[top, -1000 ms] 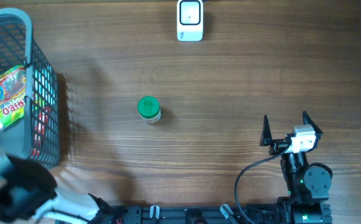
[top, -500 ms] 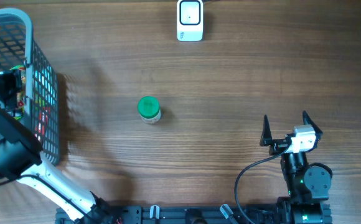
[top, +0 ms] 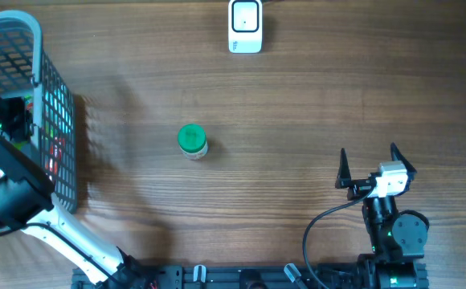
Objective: Scan the item barcode
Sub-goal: 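Reach the left gripper into the basket and grasp the candy bag, then carry the candy bag right of the bottle and drop it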
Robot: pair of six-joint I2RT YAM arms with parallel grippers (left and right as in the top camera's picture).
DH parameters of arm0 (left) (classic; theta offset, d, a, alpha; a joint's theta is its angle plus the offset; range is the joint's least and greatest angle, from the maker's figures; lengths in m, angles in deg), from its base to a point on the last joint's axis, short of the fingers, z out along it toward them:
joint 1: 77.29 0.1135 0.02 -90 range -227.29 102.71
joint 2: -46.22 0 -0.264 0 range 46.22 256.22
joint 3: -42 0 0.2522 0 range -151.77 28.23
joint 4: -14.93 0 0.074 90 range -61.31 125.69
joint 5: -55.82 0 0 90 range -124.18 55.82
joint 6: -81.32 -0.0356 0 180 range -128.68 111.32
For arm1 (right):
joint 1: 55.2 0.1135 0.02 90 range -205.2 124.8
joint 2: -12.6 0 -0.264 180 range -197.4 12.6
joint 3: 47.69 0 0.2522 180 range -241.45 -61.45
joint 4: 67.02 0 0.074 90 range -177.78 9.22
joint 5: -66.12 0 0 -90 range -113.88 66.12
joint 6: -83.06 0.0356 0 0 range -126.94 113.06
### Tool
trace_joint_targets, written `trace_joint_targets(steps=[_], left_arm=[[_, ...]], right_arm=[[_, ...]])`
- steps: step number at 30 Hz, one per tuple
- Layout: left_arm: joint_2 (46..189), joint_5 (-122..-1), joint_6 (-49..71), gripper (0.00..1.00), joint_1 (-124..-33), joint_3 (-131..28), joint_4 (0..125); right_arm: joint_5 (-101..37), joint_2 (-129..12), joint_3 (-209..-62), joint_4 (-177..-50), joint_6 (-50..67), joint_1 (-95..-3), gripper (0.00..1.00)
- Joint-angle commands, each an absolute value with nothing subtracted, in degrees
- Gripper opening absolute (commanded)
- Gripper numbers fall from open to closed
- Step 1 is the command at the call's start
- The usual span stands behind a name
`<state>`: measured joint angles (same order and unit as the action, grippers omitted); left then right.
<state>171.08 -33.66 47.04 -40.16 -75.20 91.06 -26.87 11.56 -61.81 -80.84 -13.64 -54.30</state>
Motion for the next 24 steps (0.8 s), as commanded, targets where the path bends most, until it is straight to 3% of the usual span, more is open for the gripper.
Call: trace_joint_targets(steps=[1, 7, 11, 14, 17, 21, 24], left_arm=[[158.6, -34.5, 44.0, 0.05, -40.2, -77.9, 92.5], [141.2, -36.6, 44.1, 0.05, -41.1, -79.3, 92.9], [130.1, -38.0, 44.5, 0.04, -46.8, -79.2, 95.6], [125.1, -38.8, 44.5, 0.04, -57.4, -79.2, 97.1], [124.3, -35.9, 44.6, 0.04, -74.5, -79.2, 97.1], [129.5, -25.6, 47.6, 0.04, -96.4, -77.4, 97.1], [135.8, -21.2, 49.1, 0.04, -107.1, -74.9, 97.0]], right_arm=[[-26.9, 12.0, -61.8, -80.7, -13.0, -54.4, 1.0], [-26.9, 12.0, -61.7, -80.7, -12.9, -54.4, 1.0], [-26.9, 12.0, -61.8, -80.7, -13.0, -54.4, 0.99], [-26.9, 12.0, -61.8, -80.7, -13.0, -54.4, 1.0], [-26.9, 12.0, -61.8, -80.7, -13.0, -54.4, 1.0], [-26.9, 12.0, -61.8, -80.7, -12.9, -54.4, 1.0], [-26.9, 12.0, -61.8, -80.7, -12.9, -54.4, 1.0]])
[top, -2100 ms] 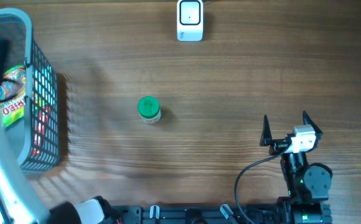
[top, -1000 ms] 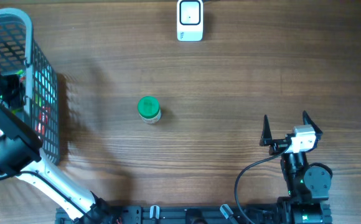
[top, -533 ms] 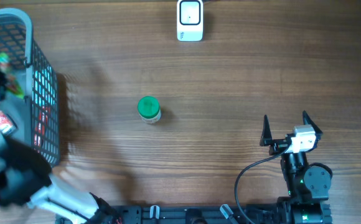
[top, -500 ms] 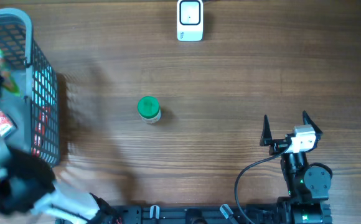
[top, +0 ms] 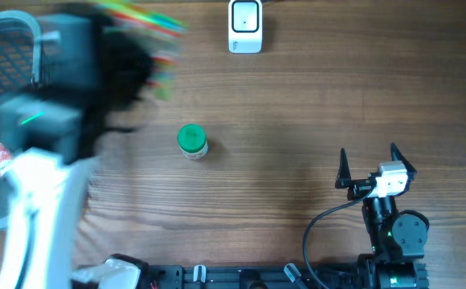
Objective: Scan the item barcode
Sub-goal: 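Carry the candy bag right of the bottle and drop it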
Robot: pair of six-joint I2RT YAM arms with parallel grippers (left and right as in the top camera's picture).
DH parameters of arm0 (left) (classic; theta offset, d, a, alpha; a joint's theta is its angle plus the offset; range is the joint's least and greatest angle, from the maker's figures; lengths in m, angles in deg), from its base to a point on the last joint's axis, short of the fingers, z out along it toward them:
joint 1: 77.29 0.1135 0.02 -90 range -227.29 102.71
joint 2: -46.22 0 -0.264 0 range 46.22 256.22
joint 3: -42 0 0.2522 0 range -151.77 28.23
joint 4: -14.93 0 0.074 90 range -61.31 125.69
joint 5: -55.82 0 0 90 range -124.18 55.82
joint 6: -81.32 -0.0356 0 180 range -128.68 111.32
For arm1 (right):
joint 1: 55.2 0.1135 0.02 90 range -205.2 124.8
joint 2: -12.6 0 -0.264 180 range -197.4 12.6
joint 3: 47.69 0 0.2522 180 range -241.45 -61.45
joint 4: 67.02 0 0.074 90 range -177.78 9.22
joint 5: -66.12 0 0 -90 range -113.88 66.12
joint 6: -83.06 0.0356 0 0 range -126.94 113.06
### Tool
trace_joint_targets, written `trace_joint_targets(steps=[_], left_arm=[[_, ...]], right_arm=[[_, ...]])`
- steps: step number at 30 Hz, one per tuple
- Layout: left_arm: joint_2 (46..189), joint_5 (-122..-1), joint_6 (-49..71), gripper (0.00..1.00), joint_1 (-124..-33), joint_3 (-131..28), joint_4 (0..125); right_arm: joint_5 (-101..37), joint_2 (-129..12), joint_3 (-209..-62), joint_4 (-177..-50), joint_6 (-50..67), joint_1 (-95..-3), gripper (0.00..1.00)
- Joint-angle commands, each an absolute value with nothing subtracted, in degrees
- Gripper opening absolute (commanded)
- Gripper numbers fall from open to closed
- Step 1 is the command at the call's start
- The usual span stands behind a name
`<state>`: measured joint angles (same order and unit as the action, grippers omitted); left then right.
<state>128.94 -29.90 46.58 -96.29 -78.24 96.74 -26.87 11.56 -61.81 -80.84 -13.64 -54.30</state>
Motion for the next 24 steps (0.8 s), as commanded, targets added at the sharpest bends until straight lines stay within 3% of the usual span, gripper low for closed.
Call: trace_joint_targets(steps=[1, 14, 15, 16, 17, 18, 24], left_arm=[[138.5, -21.0, 49.0, 0.04, -109.7, -74.0, 97.0], [167.0, -24.2, 48.4, 0.07, -124.6, -67.8, 92.4], [166.9, -23.8, 47.4, 0.23, -124.8, -67.8, 92.2], [166.3, -23.1, 45.8, 0.46, -124.8, -68.1, 92.1], [165.6, -22.2, 43.9, 0.83, -124.7, -68.6, 92.3], [164.8, -21.3, 42.6, 1.0, -124.4, -69.3, 92.7], [154.6, -17.8, 31.1, 1.0, -119.8, -81.7, 98.2]], right_arm=[[-26.9, 12.0, -61.8, -80.7, -13.0, -54.4, 1.0], [-26.9, 12.0, -61.7, -80.7, -13.0, -54.4, 1.0], [-26.9, 12.0, -61.8, -80.7, -13.0, -54.4, 1.0], [-26.9, 12.0, -61.8, -80.7, -13.0, -54.4, 1.0], [-26.9, 12.0, -61.8, -80.7, -12.9, -54.4, 1.0], [-26.9, 12.0, -61.8, -80.7, -13.0, -54.4, 1.0], [-26.9, 12.0, -61.7, -80.7, -12.9, -54.4, 1.0]])
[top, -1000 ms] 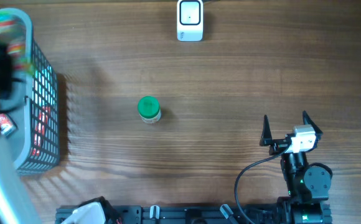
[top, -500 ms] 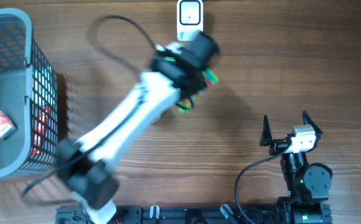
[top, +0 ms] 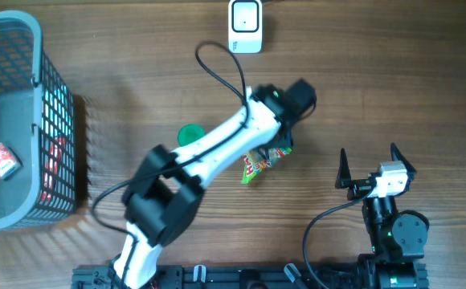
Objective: Scan the item barcode
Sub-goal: 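Carry the candy bag right of the bottle and drop it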
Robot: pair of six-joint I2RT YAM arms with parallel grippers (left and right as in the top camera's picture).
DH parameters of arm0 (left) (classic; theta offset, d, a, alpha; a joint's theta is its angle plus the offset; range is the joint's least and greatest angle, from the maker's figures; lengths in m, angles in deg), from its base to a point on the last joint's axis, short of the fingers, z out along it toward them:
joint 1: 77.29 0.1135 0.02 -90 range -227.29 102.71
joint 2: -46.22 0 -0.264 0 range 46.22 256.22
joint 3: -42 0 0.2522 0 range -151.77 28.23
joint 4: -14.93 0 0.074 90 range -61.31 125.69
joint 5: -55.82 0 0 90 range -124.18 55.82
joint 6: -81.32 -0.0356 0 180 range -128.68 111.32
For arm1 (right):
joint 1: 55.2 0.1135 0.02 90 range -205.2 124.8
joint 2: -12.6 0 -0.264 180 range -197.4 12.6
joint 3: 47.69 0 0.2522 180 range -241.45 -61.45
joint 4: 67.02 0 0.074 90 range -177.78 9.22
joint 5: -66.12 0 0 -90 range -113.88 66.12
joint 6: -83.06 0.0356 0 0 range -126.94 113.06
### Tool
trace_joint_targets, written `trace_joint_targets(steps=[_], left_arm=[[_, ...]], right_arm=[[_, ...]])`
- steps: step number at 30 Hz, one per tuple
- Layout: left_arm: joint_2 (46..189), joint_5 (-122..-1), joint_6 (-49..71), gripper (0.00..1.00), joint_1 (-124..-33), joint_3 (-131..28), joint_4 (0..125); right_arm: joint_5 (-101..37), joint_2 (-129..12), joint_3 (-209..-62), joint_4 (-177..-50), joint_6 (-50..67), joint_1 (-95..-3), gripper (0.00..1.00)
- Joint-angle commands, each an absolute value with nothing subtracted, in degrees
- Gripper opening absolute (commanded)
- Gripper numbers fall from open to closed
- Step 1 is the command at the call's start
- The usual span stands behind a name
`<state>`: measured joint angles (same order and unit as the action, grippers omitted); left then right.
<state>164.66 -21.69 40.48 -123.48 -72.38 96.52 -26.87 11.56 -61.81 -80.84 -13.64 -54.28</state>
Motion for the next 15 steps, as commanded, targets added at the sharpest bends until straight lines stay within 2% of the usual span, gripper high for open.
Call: trace_joint_targets(steps=[1, 7, 11, 15], left_arm=[[152.5, -17.8, 29.5, 1.0, -118.5, -84.6, 99.1], [140.2, -16.9, 21.3, 1.0, -105.6, -98.7, 101.9], [133.0, -15.6, 23.3, 1.0, -87.1, -99.6, 102.9], [132.4, -18.5, 33.1, 1.0, -65.9, -99.4, 109.6]], right_arm=[[-26.9, 12.0, -61.8, -80.7, -12.9, -54.4, 1.0], [-26.9, 12.0, -61.8, -80.7, -13.0, -54.4, 1.0], [-26.9, 12.0, -61.8, -80.7, -13.0, -54.4, 1.0], [-26.9, 12.0, -61.8, -80.7, -13.0, -54.4, 1.0]])
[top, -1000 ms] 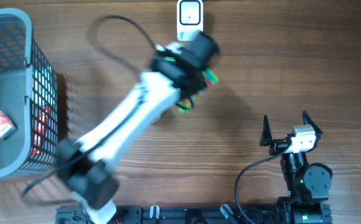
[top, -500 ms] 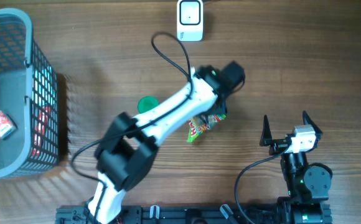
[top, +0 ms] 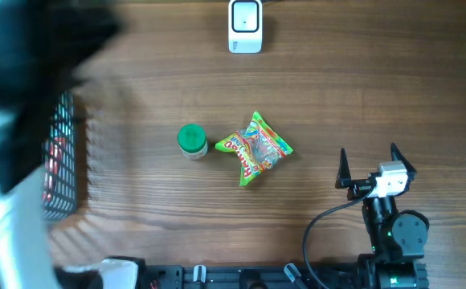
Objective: Scan the item barcode
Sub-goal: 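Carry the candy bag right of the bottle and drop it, then reach the left gripper into the basket and grasp the wipes pack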
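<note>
A green and red candy bag (top: 255,149) lies flat mid-table, right beside a small green-lidded jar (top: 191,140). The white barcode scanner (top: 245,26) stands at the table's far edge. My left arm (top: 24,96) is a dark blur over the far left, well away from the bag, and its fingers cannot be made out. My right gripper (top: 369,151) rests open and empty near the front right.
A grey wire basket (top: 59,164) stands at the left edge, mostly hidden under the blurred left arm, with something red showing through its mesh.
My left arm was stretched over the table's middle with the candy bag under its gripper. Now the bag lies free beside the jar and the arm is back over the basket.
My left arm was down in the basket at first. Then it was a blur over the basket's top with colourful packaging at its tip. Then it reached mid-table with the candy bag. Now the bag lies released there. The right arm stayed still throughout.
</note>
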Robot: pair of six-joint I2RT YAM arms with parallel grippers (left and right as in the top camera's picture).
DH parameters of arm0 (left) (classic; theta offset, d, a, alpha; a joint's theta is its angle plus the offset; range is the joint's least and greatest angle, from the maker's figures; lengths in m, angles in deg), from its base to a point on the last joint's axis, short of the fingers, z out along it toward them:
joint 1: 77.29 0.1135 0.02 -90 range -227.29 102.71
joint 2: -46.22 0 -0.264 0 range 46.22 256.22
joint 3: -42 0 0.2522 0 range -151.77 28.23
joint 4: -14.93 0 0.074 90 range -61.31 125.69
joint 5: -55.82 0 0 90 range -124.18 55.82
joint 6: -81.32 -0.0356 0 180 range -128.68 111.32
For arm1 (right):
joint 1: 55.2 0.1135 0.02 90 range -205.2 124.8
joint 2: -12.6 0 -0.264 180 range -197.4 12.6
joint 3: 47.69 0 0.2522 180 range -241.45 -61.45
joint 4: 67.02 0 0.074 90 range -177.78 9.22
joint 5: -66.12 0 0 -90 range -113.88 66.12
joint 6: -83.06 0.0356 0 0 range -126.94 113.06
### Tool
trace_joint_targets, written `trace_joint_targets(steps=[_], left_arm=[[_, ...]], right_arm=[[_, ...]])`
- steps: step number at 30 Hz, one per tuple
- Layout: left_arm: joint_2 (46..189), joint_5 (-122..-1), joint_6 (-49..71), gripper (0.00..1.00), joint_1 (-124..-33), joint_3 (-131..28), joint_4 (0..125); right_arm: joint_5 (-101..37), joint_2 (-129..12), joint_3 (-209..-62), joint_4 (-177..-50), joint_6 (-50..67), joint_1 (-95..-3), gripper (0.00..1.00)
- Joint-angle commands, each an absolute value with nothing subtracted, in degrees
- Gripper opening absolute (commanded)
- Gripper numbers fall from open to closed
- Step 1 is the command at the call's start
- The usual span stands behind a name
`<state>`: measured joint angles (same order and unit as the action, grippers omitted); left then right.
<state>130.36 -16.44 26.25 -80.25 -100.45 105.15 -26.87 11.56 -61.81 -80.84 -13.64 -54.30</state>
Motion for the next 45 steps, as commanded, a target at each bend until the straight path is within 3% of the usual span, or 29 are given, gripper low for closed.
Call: trace_joint_targets(steps=[1, 5, 9, 21, 33, 34, 35, 38, 39, 45], left_arm=[[133.1, -21.0, 34.9, 1.0, -60.4, -99.1, 111.2], [138.6, -37.2, 35.7, 1.0, -44.2, -94.6, 113.2], [145.7, -43.8, 35.7, 1.0, -38.9, -86.7, 111.6], [157.6, -42.0, 35.7, 1.0, -40.4, -61.0, 85.8], [167.7, -41.6, 37.2, 1.0, -45.6, -54.9, 69.7], [168.3, -41.3, 37.3, 0.96, -46.0, -54.9, 69.1], [168.7, -40.9, 37.6, 0.82, -46.2, -54.9, 68.9], [168.3, -39.9, 38.1, 0.13, -46.2, -55.0, 69.2], [167.9, -39.9, 38.1, 0.04, -46.1, -55.2, 69.5], [160.5, -39.9, 38.1, 0.04, -43.2, -61.0, 78.4]], right_arm=[[-26.9, 12.0, -61.8, -80.7, -13.0, -54.4, 1.0], [-26.9, 12.0, -61.8, -80.7, -13.0, -54.4, 1.0], [-26.9, 12.0, -61.8, -80.7, -13.0, -54.4, 1.0], [-26.9, 12.0, -61.8, -80.7, -12.9, -54.4, 1.0], [-26.9, 12.0, -61.8, -80.7, -12.9, -54.4, 1.0], [-26.9, 12.0, -61.8, -80.7, -13.0, -54.4, 1.0], [-26.9, 12.0, -61.8, -80.7, -13.0, -54.4, 1.0], [-26.9, 12.0, -61.8, -80.7, -13.0, -54.4, 1.0], [-26.9, 12.0, -61.8, -80.7, -12.9, -54.4, 1.0], [-26.9, 12.0, -61.8, -80.7, -13.0, -54.4, 1.0]])
